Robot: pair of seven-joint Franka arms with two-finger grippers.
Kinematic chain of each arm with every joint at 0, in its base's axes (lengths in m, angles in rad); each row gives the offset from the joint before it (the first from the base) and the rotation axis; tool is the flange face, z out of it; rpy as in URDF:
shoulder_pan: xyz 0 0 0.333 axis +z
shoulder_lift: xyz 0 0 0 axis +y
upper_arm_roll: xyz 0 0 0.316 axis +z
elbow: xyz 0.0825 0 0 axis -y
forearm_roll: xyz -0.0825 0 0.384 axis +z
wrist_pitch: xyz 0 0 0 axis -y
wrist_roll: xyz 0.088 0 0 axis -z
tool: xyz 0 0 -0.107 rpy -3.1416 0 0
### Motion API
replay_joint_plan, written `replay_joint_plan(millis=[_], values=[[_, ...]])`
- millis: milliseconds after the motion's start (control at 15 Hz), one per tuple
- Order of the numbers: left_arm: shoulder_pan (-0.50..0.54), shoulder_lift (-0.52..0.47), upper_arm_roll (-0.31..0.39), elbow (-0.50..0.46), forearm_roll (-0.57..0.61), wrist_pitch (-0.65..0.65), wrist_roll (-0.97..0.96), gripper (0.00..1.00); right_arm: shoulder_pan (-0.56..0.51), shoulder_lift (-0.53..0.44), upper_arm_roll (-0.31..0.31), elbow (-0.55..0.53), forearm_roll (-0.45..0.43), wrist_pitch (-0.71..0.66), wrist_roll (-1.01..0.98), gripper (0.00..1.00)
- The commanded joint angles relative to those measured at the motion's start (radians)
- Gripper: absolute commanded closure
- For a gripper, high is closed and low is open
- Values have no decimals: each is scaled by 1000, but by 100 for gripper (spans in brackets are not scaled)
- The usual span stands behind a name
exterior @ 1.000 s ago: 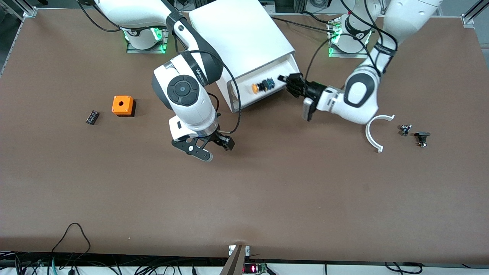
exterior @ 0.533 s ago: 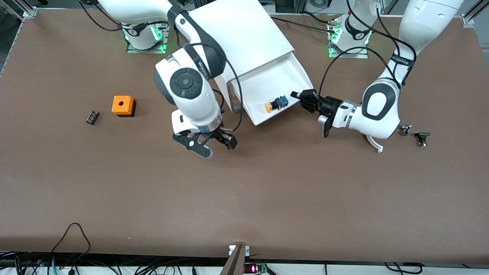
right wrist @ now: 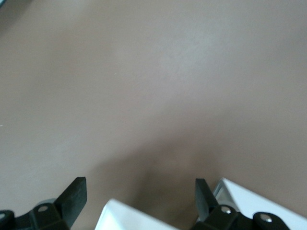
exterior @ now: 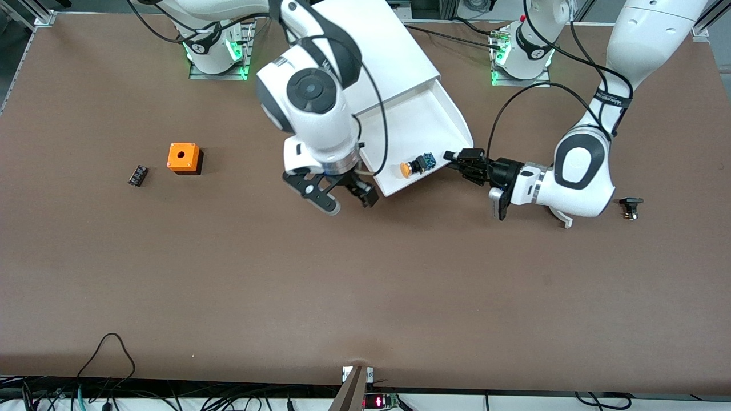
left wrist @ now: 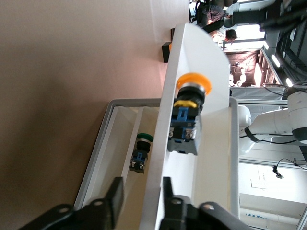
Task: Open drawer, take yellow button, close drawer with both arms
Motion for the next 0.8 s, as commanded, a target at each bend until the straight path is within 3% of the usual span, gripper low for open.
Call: replay_joint_plan(millis=[0,467,733], values=[[43,5,-4,95,106,-73,-65,0,42,13,-8,81,-19,-20,77,0],[52,-39,-4,343,331,-270,-380,0,106,13,-2,144,-17,29,234,0],[51,-72,-12,433,512,-328,-508,0,135,18,0,142,-16,52,371,0]])
